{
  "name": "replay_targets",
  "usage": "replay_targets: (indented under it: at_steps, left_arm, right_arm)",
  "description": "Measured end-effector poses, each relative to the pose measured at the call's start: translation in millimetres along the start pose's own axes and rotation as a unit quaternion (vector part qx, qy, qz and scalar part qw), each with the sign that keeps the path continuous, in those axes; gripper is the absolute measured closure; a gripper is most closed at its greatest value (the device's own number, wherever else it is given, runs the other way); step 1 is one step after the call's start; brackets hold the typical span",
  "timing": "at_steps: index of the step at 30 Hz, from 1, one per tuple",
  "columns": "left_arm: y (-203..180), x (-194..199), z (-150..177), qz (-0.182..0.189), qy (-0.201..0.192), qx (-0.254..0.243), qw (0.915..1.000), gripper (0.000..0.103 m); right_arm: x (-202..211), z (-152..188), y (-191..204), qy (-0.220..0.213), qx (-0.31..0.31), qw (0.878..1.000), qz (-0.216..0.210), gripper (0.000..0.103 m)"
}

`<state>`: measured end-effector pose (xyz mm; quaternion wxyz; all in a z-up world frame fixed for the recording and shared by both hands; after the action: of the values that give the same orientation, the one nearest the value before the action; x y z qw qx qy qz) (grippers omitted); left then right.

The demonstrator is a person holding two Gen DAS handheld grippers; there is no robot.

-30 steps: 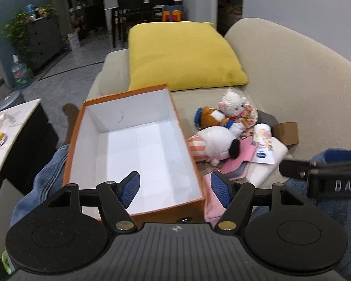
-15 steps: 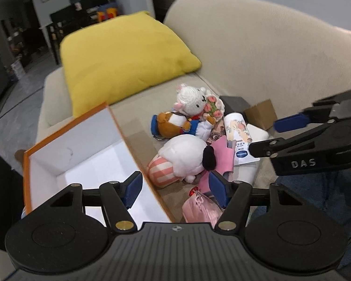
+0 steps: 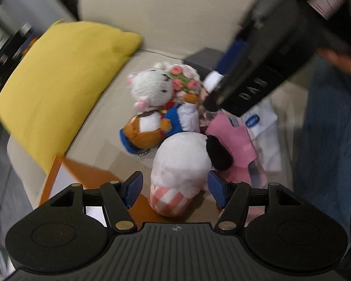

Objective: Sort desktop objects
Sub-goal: 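Grasp the white black-eared plush with the left gripper while the right reaches toward the sailor-dog plush, then carry the white plush toward the orange box with the left gripper while the right grasps the brown sailor-dog plush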

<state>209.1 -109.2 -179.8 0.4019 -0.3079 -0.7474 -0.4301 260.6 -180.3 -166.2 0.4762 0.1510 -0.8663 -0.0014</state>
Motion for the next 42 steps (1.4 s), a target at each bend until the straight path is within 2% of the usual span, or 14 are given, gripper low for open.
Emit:
replay_targets:
  at_steps: [3, 7, 13, 17, 19, 20, 24, 26, 28, 31, 37, 39, 40, 42]
  left_arm:
    - [-8.3, -14.3, -1.0, 0.003, 0.013, -0.052, 0.9985, 0.031]
    - [-20.2, -33.8, -0.4, -0.004, 0.028, -0.122, 0.9922, 0.031]
    - [-28.3, -55.4, 0.9, -0.021, 0.040, -0.181, 0.9825, 0.026]
    - [-26.3, -66.0, 3.8, -0.022, 0.047, -0.179, 0.9826, 0.018]
    - [-25.1, -67.7, 5.9, -0.022, 0.046, -0.176, 0.9832, 0.020]
    - [-22.6, -66.8, 6.3, -0.020, 0.044, -0.168, 0.9846, 0.025]
    - [-3.9, -59.0, 9.3, -0.008, 0.034, -0.104, 0.9939, 0.032]
    - [9.8, -54.0, 9.8, 0.013, 0.029, -0.041, 0.9986, 0.034]
    - [22.8, -48.5, 10.4, 0.035, 0.024, 0.019, 0.9989, 0.035]
    - [38.6, -34.7, 12.0, 0.048, 0.007, 0.095, 0.9943, 0.036]
    - [70.2, 10.7, 15.9, 0.086, -0.043, 0.216, 0.9717, 0.036]
    - [82.7, 27.3, 18.7, 0.097, -0.059, 0.256, 0.9599, 0.036]
    - [82.8, 38.0, 9.9, 0.101, -0.065, 0.281, 0.9523, 0.036]
    - [98.7, 52.9, 18.9, 0.108, -0.076, 0.327, 0.9356, 0.036]
  right_arm:
    - [-10.3, 0.5, -2.8, 0.009, -0.001, 1.000, -0.003, 0.049]
    - [-18.0, 5.1, -4.8, 0.018, -0.006, 1.000, -0.015, 0.049]
    - [-24.4, 5.7, -5.5, 0.017, -0.004, 1.000, -0.016, 0.049]
    - [-27.2, 5.7, -7.2, 0.019, -0.008, 1.000, -0.018, 0.049]
    - [-28.6, 6.0, -6.5, 0.019, -0.005, 1.000, -0.018, 0.049]
    - [-29.1, 5.9, -5.8, 0.019, -0.003, 1.000, -0.019, 0.049]
    - [-26.7, 3.7, -1.8, 0.010, 0.006, 1.000, -0.027, 0.049]
    - [-23.8, 1.1, 0.4, 0.006, 0.010, 0.999, -0.032, 0.049]
    - [-20.9, -2.2, 1.5, 0.003, 0.013, 0.999, -0.033, 0.049]
    - [-13.6, -9.1, -0.3, -0.008, 0.012, 1.000, -0.027, 0.050]
    - [-3.3, -17.6, 6.8, -0.012, 0.022, 0.999, -0.039, 0.054]
    - [-6.0, -19.7, 15.6, -0.008, 0.036, 0.998, -0.048, 0.054]
    - [-9.5, -20.6, 22.0, -0.003, 0.046, 0.998, -0.051, 0.054]
    - [-16.7, -23.2, 32.9, 0.003, 0.063, 0.996, -0.056, 0.054]
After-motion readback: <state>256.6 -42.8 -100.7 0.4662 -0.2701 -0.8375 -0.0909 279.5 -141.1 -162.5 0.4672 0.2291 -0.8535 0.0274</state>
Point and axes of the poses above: each gripper's, at about its wrist camera, not at the fingertips, and x roughly against the way its jaws point, y to its left, z to its underside, the point moved 10 cm from there along -x, roughly the way its jaws point, and after that the axes turned 5 degrees about -x, right-handed, at the moved point
